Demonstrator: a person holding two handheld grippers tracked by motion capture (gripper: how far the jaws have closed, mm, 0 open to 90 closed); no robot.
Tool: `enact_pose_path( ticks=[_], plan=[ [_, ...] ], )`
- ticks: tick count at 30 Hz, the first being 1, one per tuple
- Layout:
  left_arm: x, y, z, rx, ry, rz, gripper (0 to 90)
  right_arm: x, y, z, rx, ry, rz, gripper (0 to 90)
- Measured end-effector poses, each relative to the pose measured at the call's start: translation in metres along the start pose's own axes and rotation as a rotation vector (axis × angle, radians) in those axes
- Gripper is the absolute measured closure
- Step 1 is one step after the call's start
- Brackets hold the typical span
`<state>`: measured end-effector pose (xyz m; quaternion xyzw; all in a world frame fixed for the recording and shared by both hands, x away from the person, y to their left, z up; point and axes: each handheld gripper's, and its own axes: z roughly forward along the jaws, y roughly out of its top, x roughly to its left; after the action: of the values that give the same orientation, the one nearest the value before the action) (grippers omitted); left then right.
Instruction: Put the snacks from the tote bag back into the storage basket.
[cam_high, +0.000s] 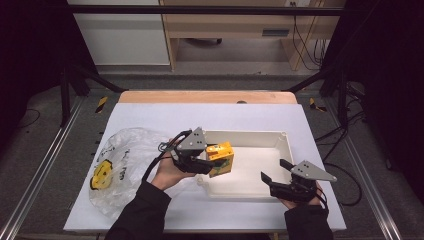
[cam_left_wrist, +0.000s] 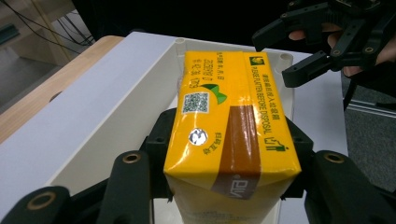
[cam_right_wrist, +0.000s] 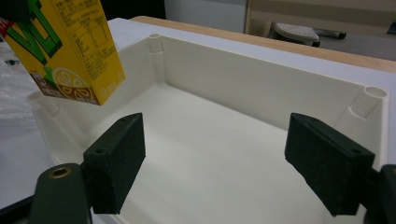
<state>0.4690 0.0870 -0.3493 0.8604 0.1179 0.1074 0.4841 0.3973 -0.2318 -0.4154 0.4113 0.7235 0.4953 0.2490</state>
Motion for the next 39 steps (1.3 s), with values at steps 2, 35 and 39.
enact_pose_path(
  ticks=[2, 35, 39],
  plan=[
    [0.001, -0.002, 0.003, -0.001, -0.016, 0.001, 50.5, 0.000, 0.000, 0.000, 0.001, -0.001, 0.000, 20.2],
    [0.003, -0.042, 0.042, 0.070, -0.161, 0.036, 50.4, 0.001, -0.002, 0.003, 0.013, 0.001, -0.006, 20.3],
    [0.002, -0.045, 0.046, 0.082, -0.160, 0.041, 50.5, 0.001, -0.002, 0.003, 0.014, 0.001, -0.006, 20.4]
  ],
)
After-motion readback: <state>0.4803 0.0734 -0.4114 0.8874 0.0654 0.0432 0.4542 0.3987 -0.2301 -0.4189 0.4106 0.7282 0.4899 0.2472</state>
